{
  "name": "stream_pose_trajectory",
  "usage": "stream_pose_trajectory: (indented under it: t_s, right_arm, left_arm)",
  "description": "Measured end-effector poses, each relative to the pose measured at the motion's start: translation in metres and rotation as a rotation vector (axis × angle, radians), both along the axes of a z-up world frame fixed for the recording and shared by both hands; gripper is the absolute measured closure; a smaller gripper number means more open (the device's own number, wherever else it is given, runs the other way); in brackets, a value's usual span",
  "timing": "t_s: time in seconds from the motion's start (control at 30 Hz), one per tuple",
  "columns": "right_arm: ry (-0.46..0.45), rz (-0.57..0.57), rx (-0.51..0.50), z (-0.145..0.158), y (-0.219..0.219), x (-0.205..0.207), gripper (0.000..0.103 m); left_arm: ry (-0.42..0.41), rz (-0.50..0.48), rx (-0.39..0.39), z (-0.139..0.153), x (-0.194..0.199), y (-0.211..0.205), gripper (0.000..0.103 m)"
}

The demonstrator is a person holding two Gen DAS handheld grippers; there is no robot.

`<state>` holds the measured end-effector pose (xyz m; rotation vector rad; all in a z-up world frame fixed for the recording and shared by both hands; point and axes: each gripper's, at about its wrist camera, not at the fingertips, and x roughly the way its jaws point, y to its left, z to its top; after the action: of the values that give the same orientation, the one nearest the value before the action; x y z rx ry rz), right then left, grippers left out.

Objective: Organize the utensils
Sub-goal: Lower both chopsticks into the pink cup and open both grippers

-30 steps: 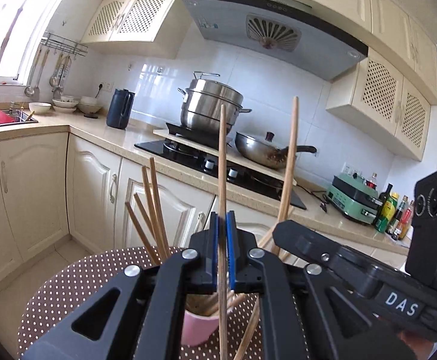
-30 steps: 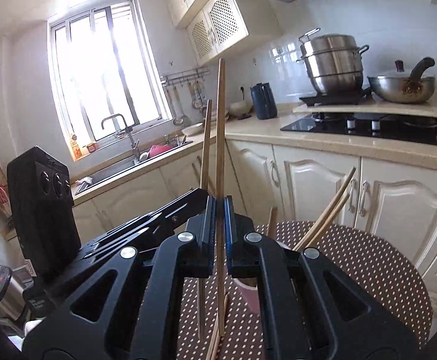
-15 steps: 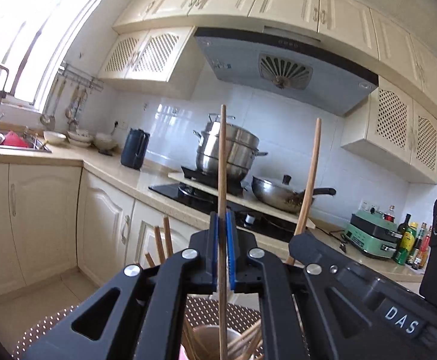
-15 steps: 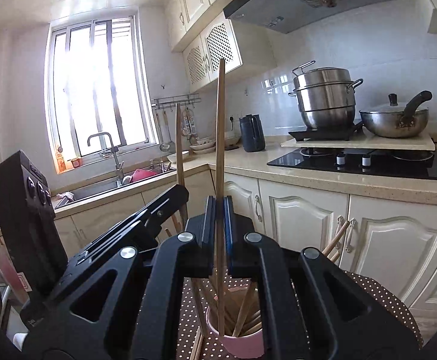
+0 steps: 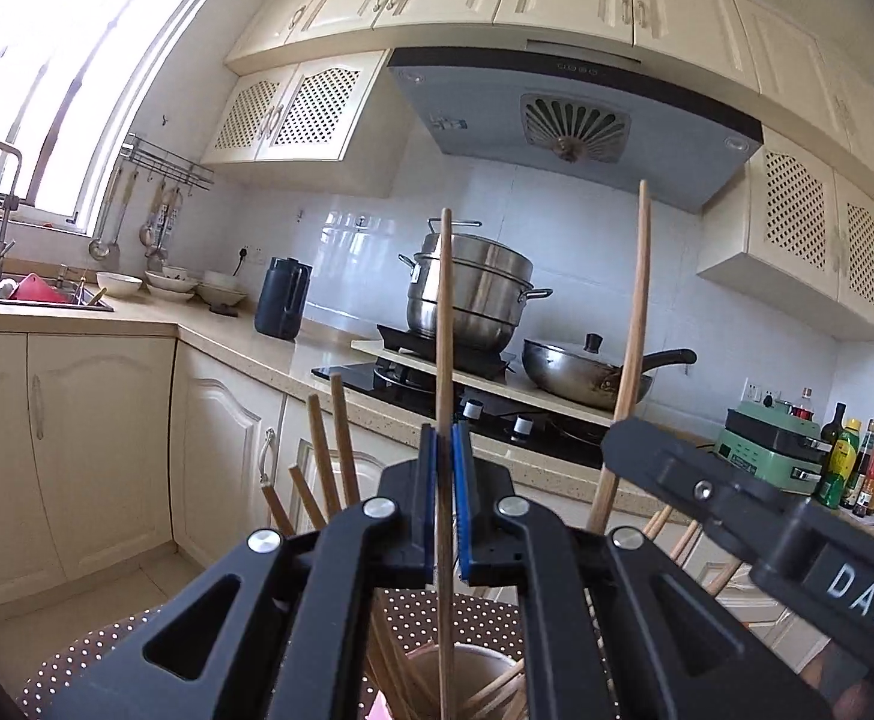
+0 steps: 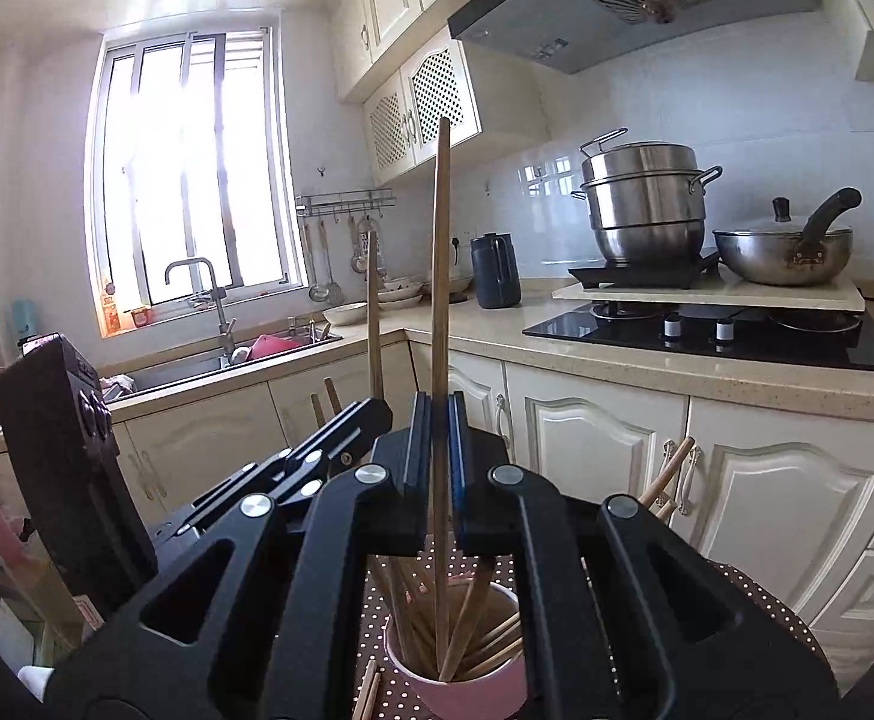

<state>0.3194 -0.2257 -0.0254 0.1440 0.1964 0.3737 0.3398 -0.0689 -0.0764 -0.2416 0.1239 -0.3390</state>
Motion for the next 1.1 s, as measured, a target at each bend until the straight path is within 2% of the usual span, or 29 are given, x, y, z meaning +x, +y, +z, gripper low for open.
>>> stream_pose_trajectory:
  t_s: [0.43,0.53,0.57,0.63,1.1]
  right_arm:
    - [-0.042,-0.022,-0.074,-0.004,0.008,-0.011,0.097]
    - [-0.03,-0.022,-0.062,-0.005,0.006,-0.012,0.097]
    - [-0.029,-0.023,-0.064,-0.004,0.006,-0.012,0.097]
    - [-0.03,-0.026,-0.075,-0.005,0.006,-0.013,0.097]
    - [-0.018,-0.02,-0.094,-0.007,0.009,-0.018,0.097]
  left_arm:
    - [0.069,-0.038,0.074,-0.026,-0.017,0.006,0.097]
    - [0.102,-0.056,0.064,-0.028,-0.019,0.009,0.096]
    - [0.108,-0.061,0.062,-0.029,-0.019,0.01,0.094]
    - [0.116,-0.062,0.065,-0.029,-0.02,0.011,0.078]
    - [0.128,-0.071,0.047,-0.015,-0.032,0.018,0.073]
